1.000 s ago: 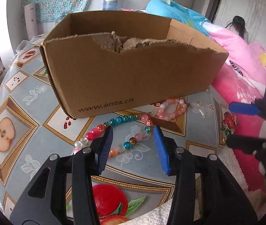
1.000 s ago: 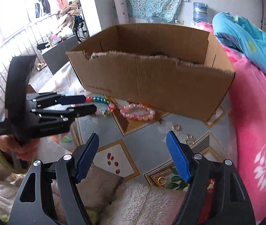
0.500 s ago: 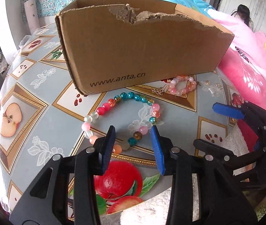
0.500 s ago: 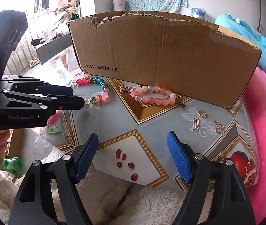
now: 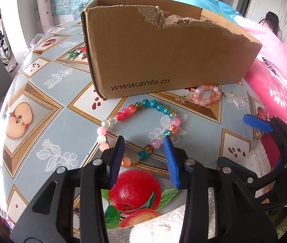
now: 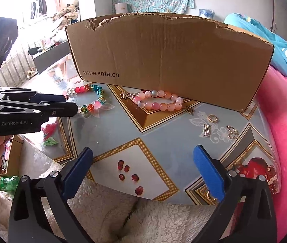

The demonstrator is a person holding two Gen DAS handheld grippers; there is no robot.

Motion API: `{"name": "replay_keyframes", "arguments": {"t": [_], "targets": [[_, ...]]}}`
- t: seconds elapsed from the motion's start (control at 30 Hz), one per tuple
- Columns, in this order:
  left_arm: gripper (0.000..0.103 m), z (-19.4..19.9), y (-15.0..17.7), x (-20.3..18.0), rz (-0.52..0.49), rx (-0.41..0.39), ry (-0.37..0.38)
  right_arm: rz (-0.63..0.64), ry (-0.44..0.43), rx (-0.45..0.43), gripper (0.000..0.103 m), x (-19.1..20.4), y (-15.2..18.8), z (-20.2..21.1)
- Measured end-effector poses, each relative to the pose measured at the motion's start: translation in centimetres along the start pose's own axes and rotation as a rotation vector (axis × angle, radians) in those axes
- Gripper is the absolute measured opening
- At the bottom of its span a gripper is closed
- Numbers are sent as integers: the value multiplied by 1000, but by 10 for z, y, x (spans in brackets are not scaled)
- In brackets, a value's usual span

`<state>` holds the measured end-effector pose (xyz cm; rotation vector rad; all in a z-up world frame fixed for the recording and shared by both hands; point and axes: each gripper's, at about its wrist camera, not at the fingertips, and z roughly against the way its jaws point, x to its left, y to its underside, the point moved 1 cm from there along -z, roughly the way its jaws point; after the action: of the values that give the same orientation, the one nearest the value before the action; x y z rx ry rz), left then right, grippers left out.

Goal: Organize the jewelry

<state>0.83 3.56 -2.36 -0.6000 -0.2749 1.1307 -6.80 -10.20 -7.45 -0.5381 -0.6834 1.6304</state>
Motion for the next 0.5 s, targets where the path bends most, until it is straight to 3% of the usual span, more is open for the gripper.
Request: {"name": "replay_keyframes", "arguments": {"t": [0.2, 0.27, 0.37, 0.5], "targets": [[38, -2, -2, -3, -8, 1, -25, -40, -52, 10, 97, -5, -5, 3], [38, -3, -2, -3, -4, 1, -31, -83, -97, -42, 97, -10, -6, 18], [38, -4, -3, -5, 3, -2, -40, -79, -94, -134, 97, -13, 1, 46], [38, -5, -5, -7, 10, -4, -49, -126, -82, -137, 96, -24, 22, 66]]}}
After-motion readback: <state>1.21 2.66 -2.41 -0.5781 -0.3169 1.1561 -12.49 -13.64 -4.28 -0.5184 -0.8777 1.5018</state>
